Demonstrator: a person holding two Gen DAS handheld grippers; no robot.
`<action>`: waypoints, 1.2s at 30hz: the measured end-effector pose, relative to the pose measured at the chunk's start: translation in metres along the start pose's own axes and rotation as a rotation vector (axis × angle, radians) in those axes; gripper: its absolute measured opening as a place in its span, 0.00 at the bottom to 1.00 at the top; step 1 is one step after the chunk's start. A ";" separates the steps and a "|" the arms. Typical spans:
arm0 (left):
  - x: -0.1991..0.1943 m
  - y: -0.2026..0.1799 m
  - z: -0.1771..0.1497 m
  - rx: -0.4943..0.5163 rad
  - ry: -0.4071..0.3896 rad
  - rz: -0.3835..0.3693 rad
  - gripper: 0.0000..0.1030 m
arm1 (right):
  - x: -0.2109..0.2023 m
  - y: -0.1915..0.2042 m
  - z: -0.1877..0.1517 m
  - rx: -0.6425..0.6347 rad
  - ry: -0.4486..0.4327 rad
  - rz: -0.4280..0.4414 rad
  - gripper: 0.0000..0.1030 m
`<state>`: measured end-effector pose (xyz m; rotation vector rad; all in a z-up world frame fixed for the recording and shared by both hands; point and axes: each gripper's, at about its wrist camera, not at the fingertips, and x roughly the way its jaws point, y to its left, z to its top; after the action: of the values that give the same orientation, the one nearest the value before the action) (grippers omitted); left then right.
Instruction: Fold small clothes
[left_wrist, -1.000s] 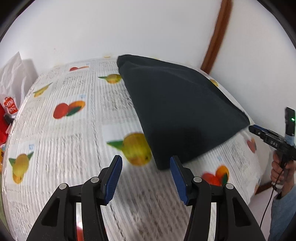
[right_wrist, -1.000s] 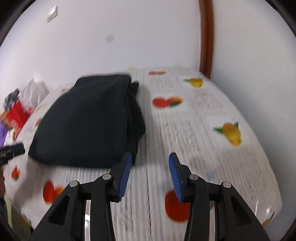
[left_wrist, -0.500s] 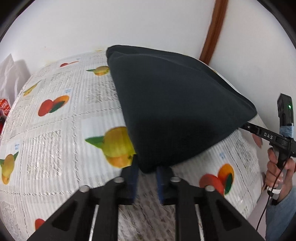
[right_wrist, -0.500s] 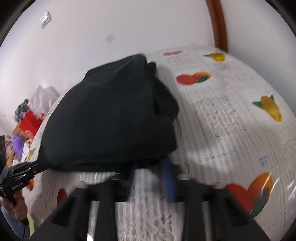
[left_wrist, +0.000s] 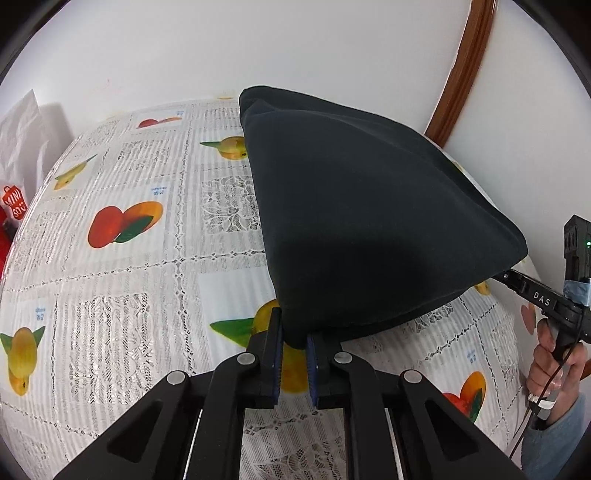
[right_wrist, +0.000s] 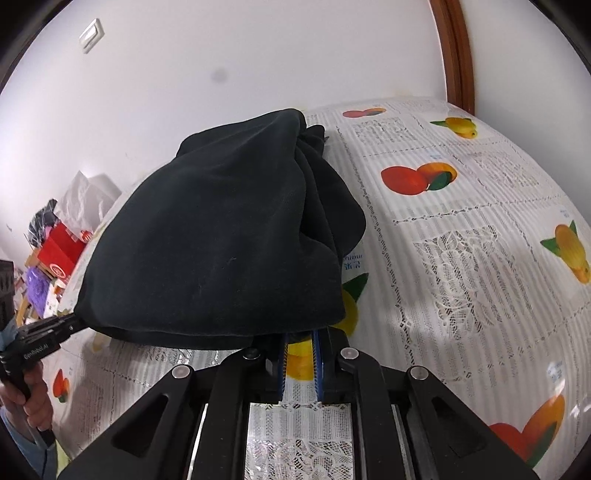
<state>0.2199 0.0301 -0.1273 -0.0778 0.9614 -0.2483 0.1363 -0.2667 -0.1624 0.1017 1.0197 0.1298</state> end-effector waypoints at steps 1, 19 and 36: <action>0.000 0.000 0.000 0.003 0.003 0.003 0.13 | -0.003 0.001 0.000 -0.023 0.005 -0.013 0.12; -0.009 -0.006 0.022 0.021 -0.041 -0.038 0.22 | -0.038 0.006 0.026 -0.095 -0.121 -0.037 0.19; -0.082 -0.022 -0.010 0.002 -0.113 0.060 0.55 | -0.115 0.047 0.004 -0.054 -0.117 -0.208 0.48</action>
<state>0.1637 0.0296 -0.0635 -0.0609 0.8493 -0.1875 0.0775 -0.2382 -0.0565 -0.0459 0.9032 -0.0378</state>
